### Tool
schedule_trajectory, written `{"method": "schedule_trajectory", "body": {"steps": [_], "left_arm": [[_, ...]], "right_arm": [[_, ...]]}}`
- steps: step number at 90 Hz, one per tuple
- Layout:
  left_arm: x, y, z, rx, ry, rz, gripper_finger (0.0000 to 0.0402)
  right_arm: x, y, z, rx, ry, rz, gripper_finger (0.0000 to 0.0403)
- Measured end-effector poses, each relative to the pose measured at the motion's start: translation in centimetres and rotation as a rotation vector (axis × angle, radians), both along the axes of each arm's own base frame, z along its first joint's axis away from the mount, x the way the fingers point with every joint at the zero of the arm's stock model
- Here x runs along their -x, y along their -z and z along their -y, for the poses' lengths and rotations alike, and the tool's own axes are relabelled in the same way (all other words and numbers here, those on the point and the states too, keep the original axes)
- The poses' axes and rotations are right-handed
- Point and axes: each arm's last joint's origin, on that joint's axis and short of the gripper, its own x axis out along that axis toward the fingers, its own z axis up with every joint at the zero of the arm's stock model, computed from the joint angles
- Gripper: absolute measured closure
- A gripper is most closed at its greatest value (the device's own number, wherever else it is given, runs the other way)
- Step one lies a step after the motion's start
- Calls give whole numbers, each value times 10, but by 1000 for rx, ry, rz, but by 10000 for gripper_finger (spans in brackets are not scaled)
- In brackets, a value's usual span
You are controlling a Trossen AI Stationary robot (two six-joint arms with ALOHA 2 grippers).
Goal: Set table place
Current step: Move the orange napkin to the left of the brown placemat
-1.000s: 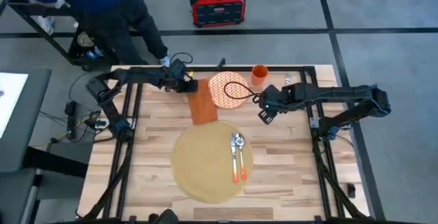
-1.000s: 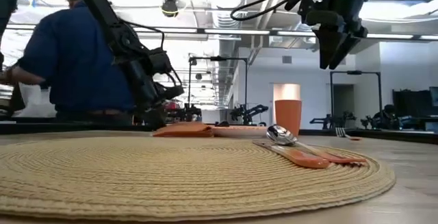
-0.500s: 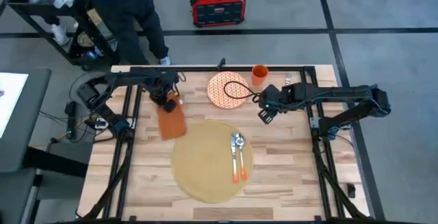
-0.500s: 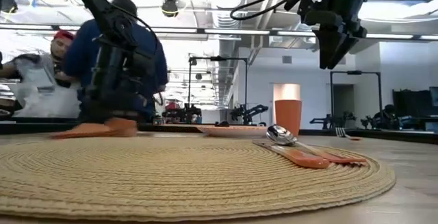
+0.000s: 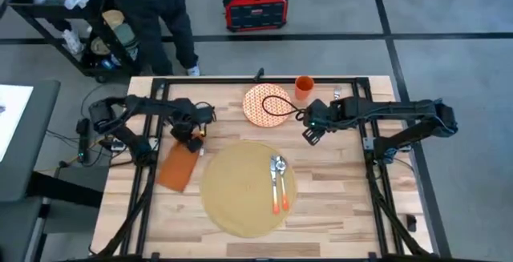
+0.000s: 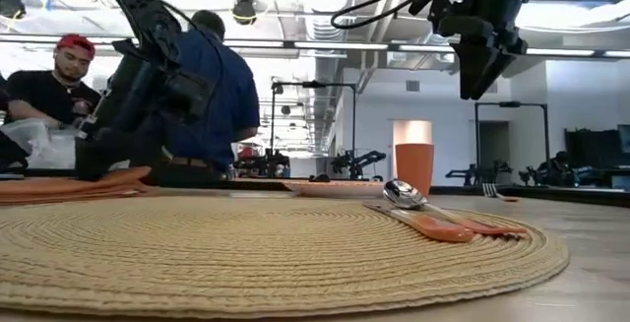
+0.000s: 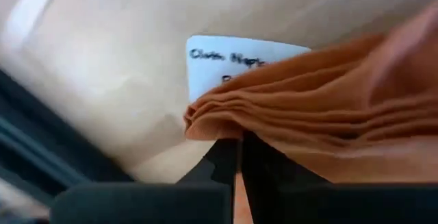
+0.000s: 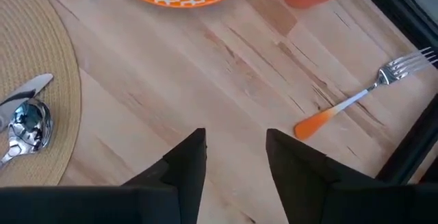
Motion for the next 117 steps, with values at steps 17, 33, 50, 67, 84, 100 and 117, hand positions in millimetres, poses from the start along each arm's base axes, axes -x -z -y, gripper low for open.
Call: {"method": "schedule_trajectory", "body": {"steps": [17, 33, 50, 67, 84, 100, 117], "left_arm": [[-11, -2, 14, -69, -170, 62, 402], [-13, -2, 20, -94, -204, 61, 402], [-11, -7, 21, -110, -160, 3, 396], [-18, -27, 18, -132, -71, 98, 367], [-11, -46, 17, -169, -56, 161, 327], [5, -59, 21, -175, -69, 119, 293], [5, -67, 51, -24, -21, 248, 343]], "right_arm": [[0, 0, 0, 0, 0, 4, 262], [-1, 0, -1, 0, -3, 4, 262], [-5, -1, -4, 1, -11, 47, 262], [-10, -3, -3, -3, -14, 102, 250], [-10, -3, -3, -20, -15, 107, 230], [-10, -2, -3, -21, -15, 105, 217], [-9, -2, -2, -21, -11, 94, 232]]}}
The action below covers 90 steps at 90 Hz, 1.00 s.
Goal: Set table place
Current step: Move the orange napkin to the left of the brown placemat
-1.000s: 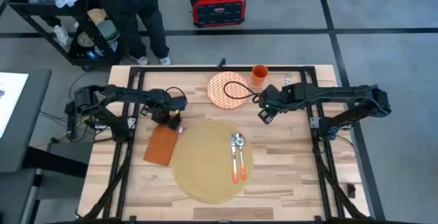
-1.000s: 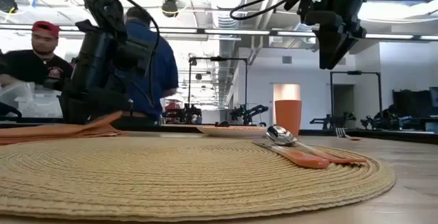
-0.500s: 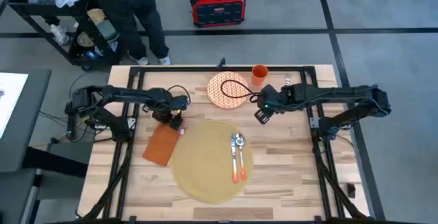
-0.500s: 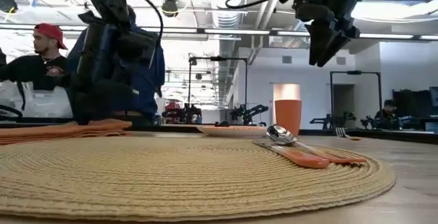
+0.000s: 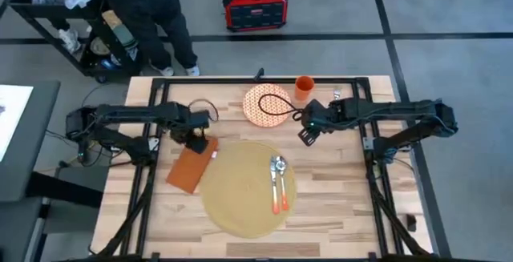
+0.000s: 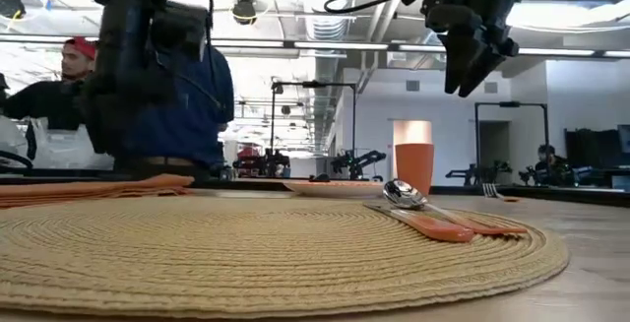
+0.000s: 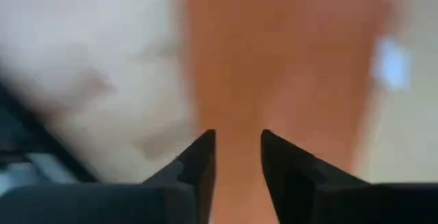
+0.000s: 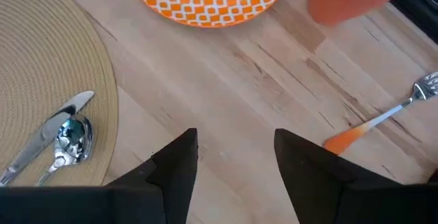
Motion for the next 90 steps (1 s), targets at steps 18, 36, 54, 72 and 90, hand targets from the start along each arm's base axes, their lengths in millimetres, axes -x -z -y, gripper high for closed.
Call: {"method": "schedule_trajectory", "body": {"steps": [18, 36, 54, 72, 90], "left_arm": [[9, -19, 38, -149, 35, 145, 399], [23, -9, 66, -170, 106, 486, 401], [51, 26, 81, -80, 106, 297, 402], [58, 41, 90, -85, 198, 199, 402], [64, 60, 106, 22, 162, 151, 402]], "right_arm": [[1, 0, 2, 7, -11, -18, 294], [1, 0, 2, 21, -59, -39, 348], [1, 1, 1, -15, -60, -30, 380], [1, 1, 0, -56, 13, 7, 401], [0, 1, -1, -87, 6, 11, 402]]}}
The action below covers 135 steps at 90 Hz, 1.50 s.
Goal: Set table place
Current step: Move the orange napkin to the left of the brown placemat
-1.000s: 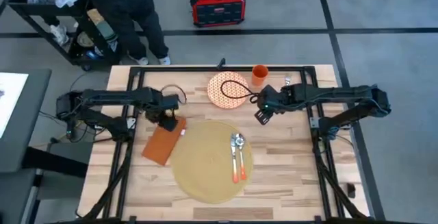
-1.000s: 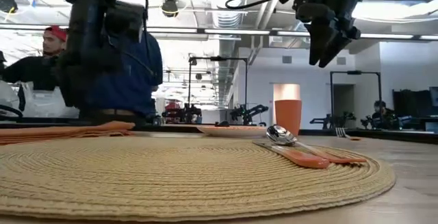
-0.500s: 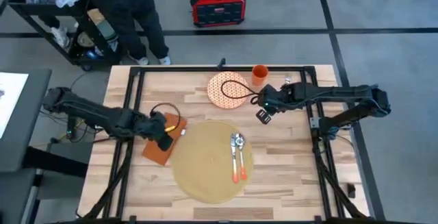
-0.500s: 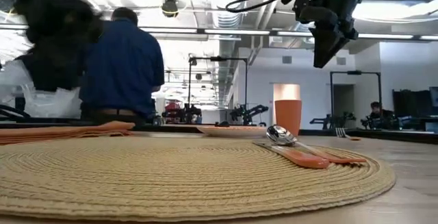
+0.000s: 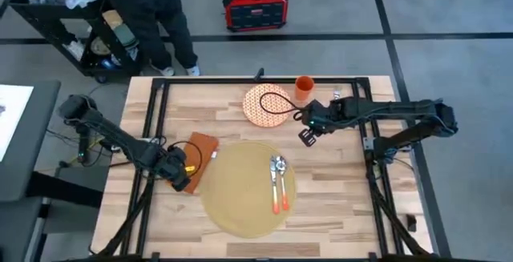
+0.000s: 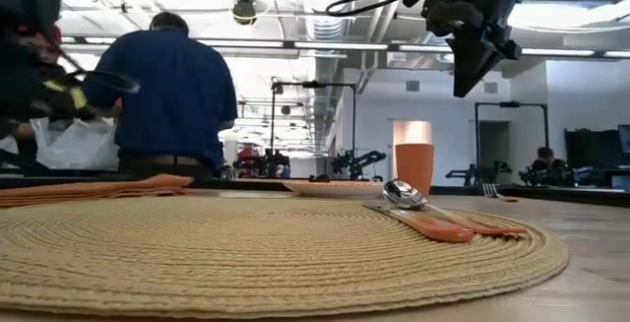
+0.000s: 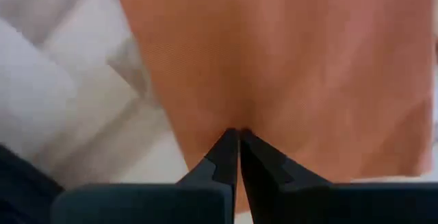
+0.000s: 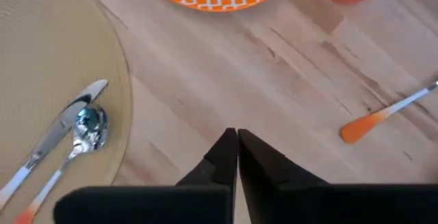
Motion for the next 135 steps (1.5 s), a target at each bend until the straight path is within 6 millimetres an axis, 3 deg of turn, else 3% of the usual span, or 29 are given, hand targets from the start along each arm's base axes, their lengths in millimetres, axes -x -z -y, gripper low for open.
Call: {"method": "schedule_trajectory", "body": {"steps": [35, 52, 77, 135], "left_arm": [[2, 3, 32, 126, -79, 60, 401], [12, 4, 37, 120, -123, 15, 401], [6, 2, 45, 219, -131, 68, 401], [13, 3, 48, 234, -156, 1, 401]], "right_arm": [[0, 0, 0, 0, -1, 0, 402], [0, 0, 0, 3, -11, -4, 402], [0, 0, 0, 15, -49, -17, 402], [0, 0, 1, 39, -106, -38, 402]]}}
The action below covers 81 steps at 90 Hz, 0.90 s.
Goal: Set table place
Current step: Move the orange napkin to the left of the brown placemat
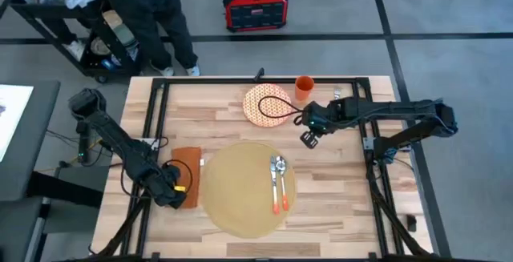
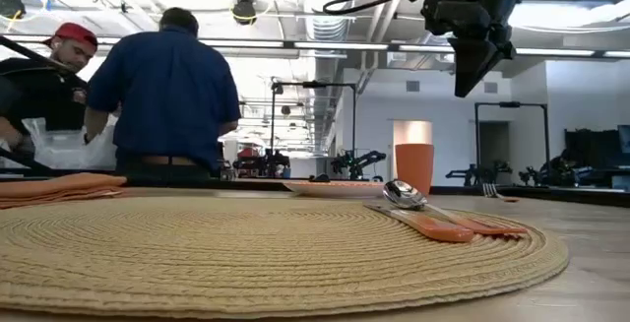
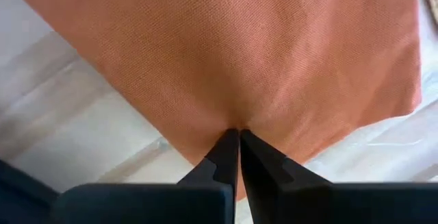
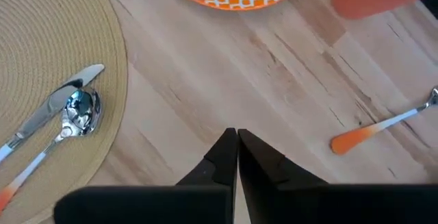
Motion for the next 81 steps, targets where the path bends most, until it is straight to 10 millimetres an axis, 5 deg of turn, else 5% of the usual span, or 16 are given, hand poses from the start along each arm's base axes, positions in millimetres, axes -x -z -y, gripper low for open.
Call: {"method": "schedule_trajectory", "body": {"steps": [52, 81], "left_arm": [[-3, -9, 4, 18, 117, 14, 401], [-6, -53, -16, -328, -138, -29, 401]], "right_arm": [[-1, -1, 7, 26, -6, 6, 402], [0, -1, 14, 32, 5, 8, 402]]}}
